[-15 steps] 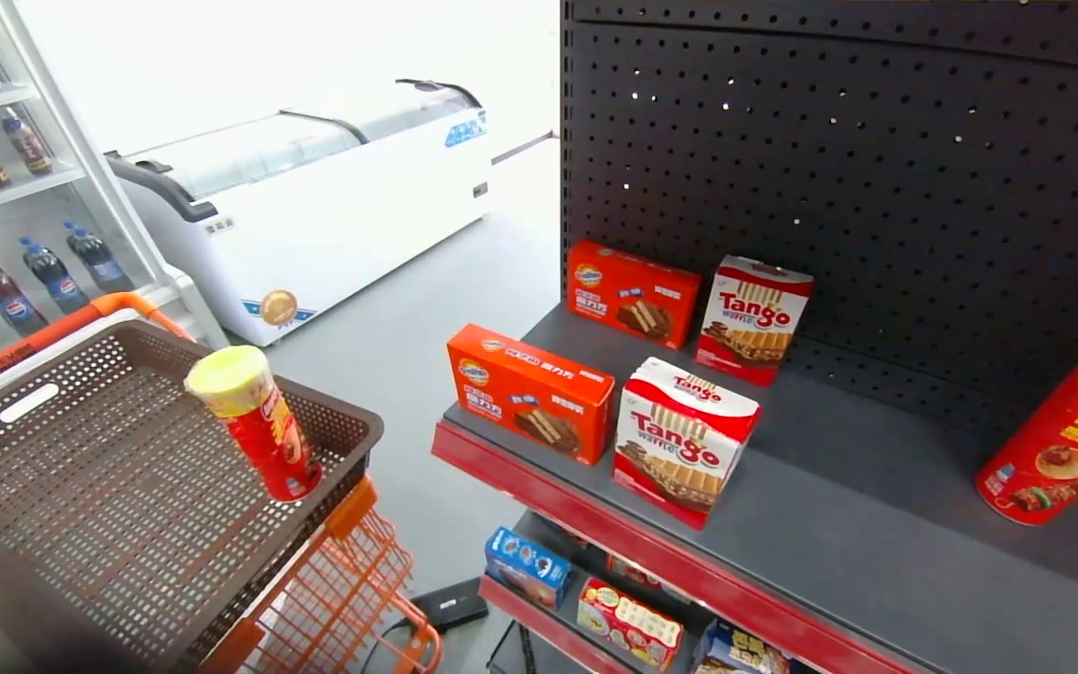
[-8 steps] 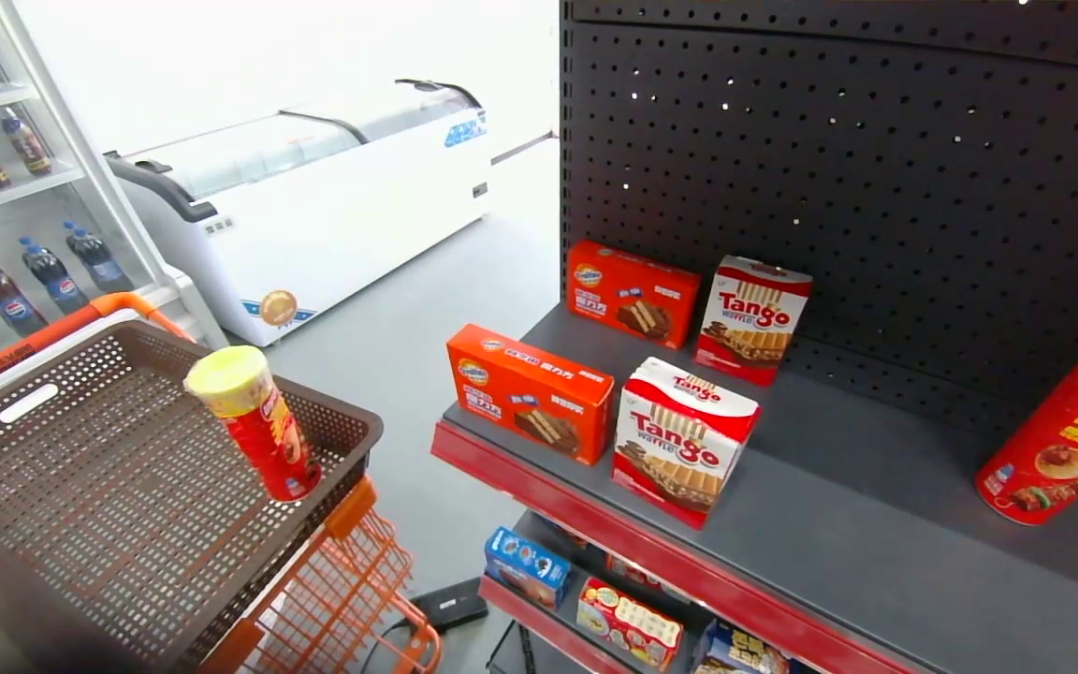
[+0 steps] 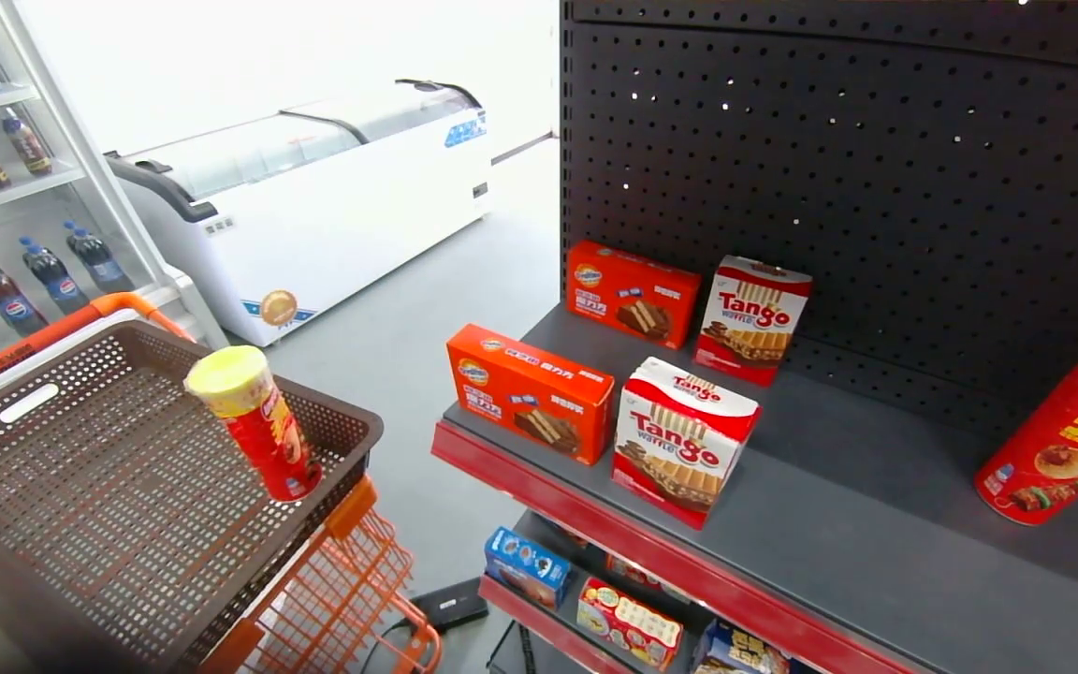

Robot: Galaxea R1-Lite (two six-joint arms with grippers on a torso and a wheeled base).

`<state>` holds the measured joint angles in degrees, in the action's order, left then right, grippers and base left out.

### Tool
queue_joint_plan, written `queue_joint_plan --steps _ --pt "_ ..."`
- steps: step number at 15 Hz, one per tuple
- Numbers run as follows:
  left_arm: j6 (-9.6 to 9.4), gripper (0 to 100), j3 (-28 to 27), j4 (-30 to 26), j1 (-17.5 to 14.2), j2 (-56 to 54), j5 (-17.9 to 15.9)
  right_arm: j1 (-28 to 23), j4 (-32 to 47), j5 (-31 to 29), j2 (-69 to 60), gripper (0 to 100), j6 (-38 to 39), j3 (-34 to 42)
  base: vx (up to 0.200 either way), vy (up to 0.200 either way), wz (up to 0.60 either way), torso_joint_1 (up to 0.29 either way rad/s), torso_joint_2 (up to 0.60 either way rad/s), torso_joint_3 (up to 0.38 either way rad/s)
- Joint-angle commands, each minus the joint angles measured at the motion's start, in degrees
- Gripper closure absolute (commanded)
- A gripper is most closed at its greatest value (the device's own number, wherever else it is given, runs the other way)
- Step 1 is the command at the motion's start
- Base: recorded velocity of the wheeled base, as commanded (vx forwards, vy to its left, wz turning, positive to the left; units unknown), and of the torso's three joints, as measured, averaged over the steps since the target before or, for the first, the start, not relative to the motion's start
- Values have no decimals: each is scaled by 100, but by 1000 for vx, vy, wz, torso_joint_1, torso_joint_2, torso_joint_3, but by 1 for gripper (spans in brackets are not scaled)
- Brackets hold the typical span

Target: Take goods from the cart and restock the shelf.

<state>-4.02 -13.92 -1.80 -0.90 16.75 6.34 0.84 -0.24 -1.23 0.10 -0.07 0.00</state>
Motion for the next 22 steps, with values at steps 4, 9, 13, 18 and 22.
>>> queue_joint_plan --steps 4,9,13,18,22 --pt "-11 0 -1104 1525 -569 4073 -186 4 -2 0 -1 0 -1 0 0 0 0 0 0 0" --pt "33 0 -436 4461 -86 6103 -256 4 -2 0 -1 0 -1 0 0 0 0 0 0 0" --pt "-28 0 -207 6227 -121 7501 -230 4 -2 0 8 0 -1 0 0 0 0 0 0 0" --pt "16 0 -339 7150 -226 8679 -36 4 -2 0 -1 0 -1 0 0 0 0 0 0 0" --pt "24 0 -955 7713 -323 9619 -36 4 -2 0 -1 0 -1 0 0 0 0 0 0 0"
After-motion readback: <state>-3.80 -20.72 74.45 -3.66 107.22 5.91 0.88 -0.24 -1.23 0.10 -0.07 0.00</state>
